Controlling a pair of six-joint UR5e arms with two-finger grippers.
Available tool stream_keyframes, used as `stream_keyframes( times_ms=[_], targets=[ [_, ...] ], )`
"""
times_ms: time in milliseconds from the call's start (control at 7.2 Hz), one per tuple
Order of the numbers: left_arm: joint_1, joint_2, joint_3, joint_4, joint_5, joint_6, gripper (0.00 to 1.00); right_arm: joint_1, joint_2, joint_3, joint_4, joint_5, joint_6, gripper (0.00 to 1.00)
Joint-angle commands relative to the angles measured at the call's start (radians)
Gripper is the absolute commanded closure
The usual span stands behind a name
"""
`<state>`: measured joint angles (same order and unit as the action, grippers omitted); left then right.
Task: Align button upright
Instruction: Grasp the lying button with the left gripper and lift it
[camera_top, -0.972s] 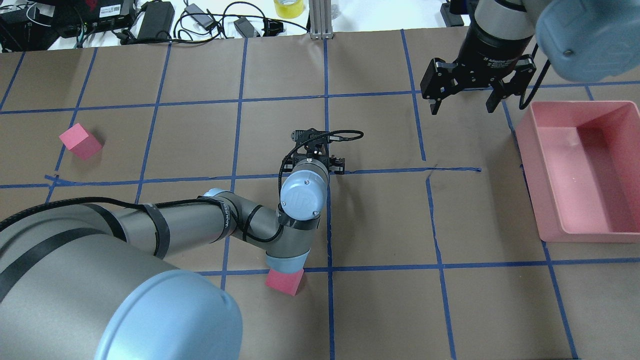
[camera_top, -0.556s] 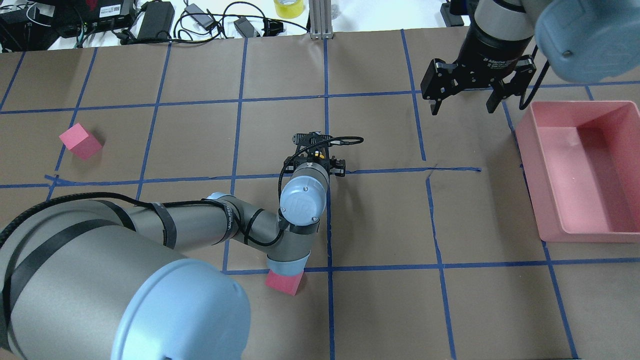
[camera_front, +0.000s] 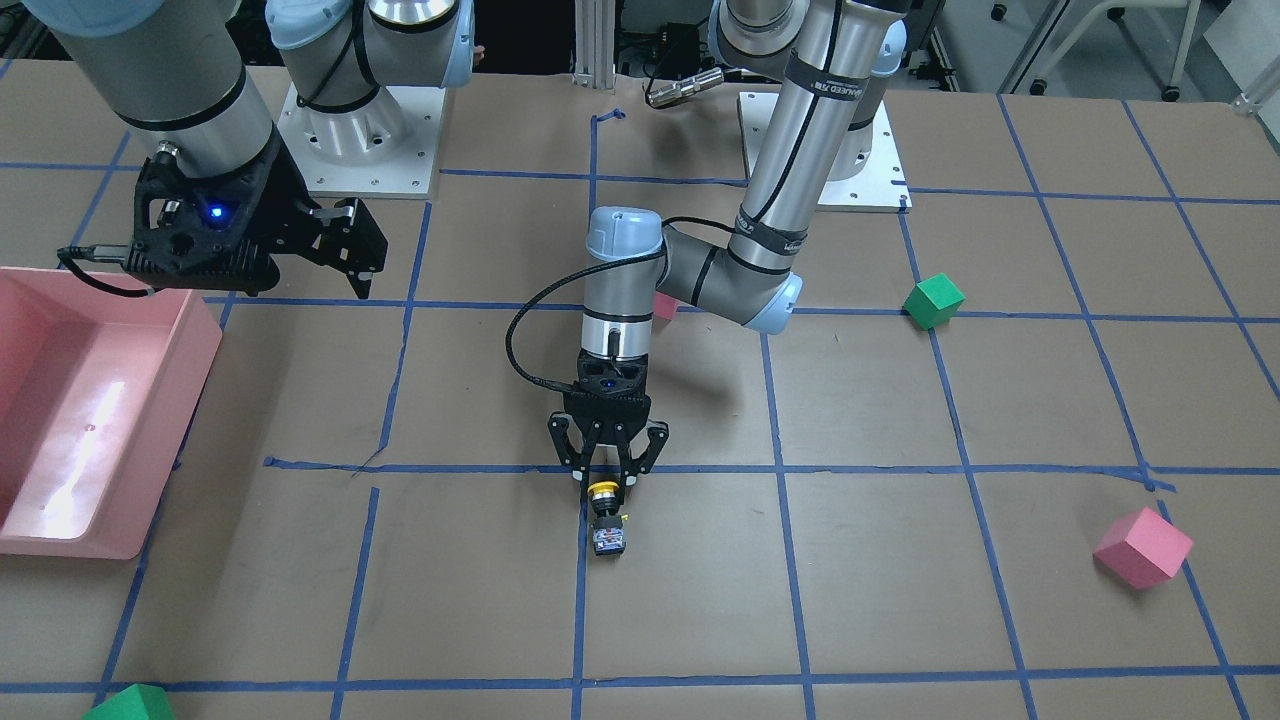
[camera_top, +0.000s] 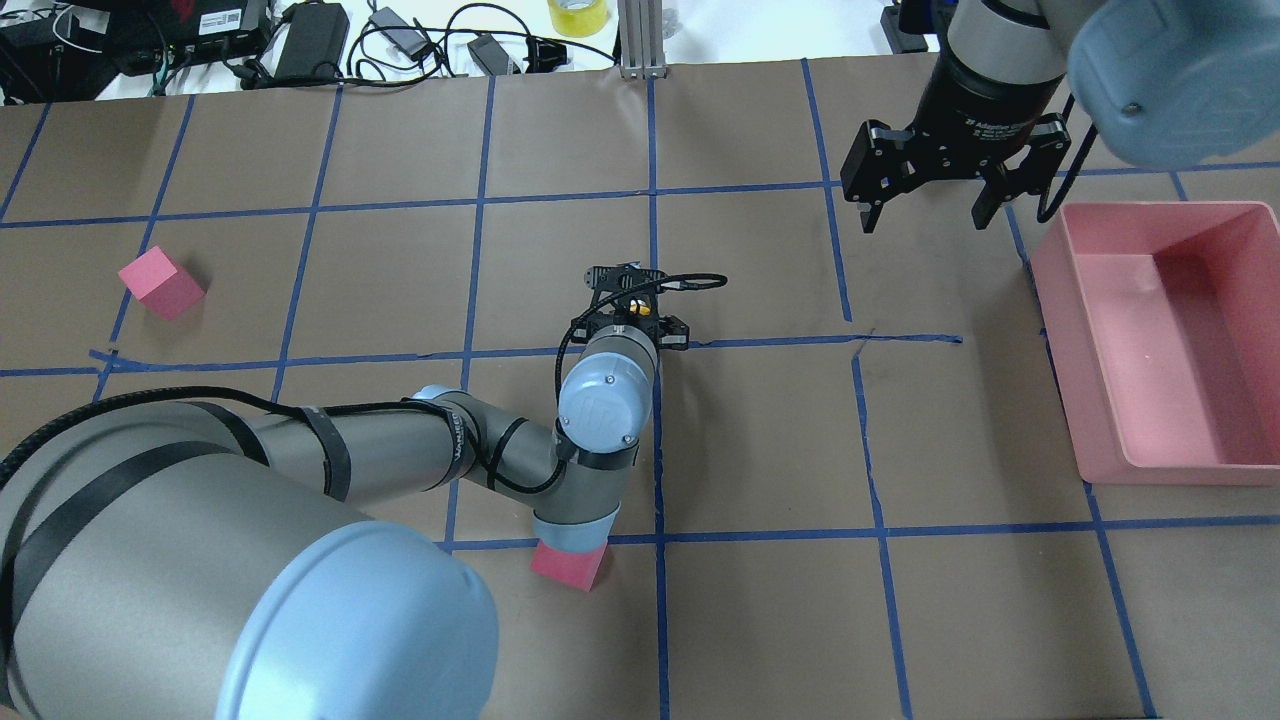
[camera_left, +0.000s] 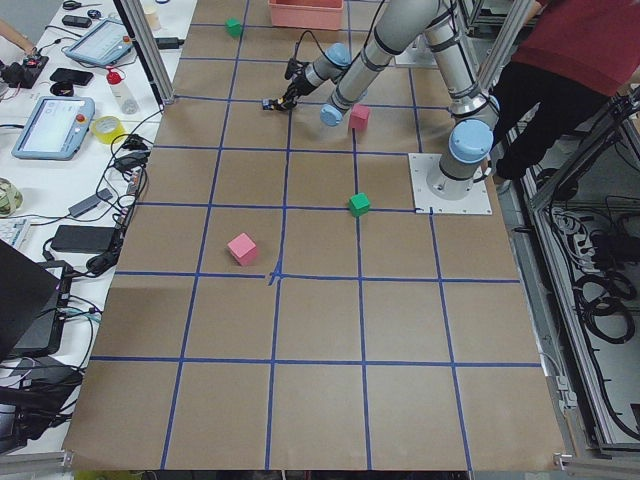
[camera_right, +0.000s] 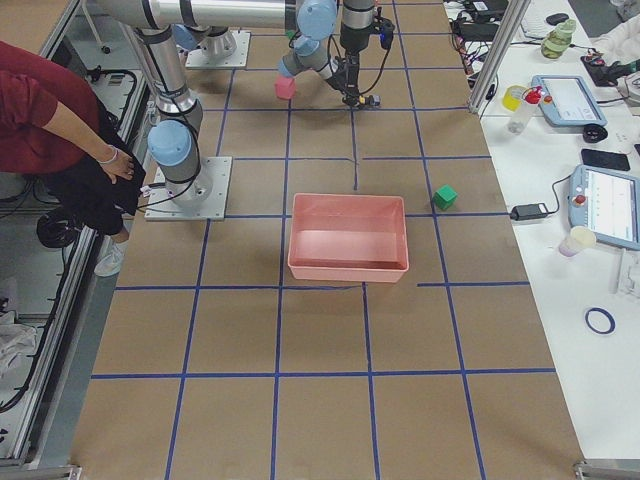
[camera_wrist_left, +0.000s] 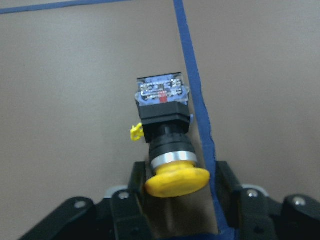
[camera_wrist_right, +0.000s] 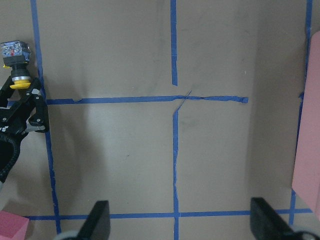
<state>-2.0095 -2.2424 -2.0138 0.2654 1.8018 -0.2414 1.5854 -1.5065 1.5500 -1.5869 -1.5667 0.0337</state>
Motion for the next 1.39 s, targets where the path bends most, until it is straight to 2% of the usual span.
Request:
stream_keyframes(
  times_ms=[0,139,278,556,694,833,972,1111,1250],
  targets=[
    [0.009,0.042,0.027,-0.078,-0.001,-0.012,0.99,0.001,0.0,0.001,-0.001,0.001,0.0,0.0],
    [0.029,0.085,0.073,-0.222,-0.037,-0.018,0.99,0.002,0.0,0.001,-0.005,-0.004,0.003,0.0],
    [0.053,0.151,0.111,-0.479,-0.121,-0.042,0.99,0.002,-0.001,0.001,0.002,0.002,0.0,0.0],
    [0.072,0.233,0.228,-0.881,-0.191,-0.146,0.99,0.002,-0.001,0.001,-0.002,0.004,0.0,0.0],
    [0.096,0.247,0.274,-1.09,-0.348,-0.182,0.99,0.001,-0.001,0.001,-0.002,0.001,0.0,0.0],
    [0.109,0.247,0.312,-1.185,-0.399,-0.238,0.99,0.001,-0.001,0.001,-0.002,-0.001,0.002,0.0],
    [0.112,0.233,0.319,-1.237,-0.509,-0.29,0.99,0.001,-0.001,0.001,-0.004,-0.001,0.002,0.0],
    [0.133,0.228,0.319,-1.242,-0.56,-0.367,0.99,0.001,0.0,0.001,-0.007,-0.003,0.002,0.0],
    [0.173,0.228,0.32,-1.284,-0.655,-0.381,0.99,-0.001,0.0,0.001,-0.008,-0.004,0.003,0.0]
  ],
)
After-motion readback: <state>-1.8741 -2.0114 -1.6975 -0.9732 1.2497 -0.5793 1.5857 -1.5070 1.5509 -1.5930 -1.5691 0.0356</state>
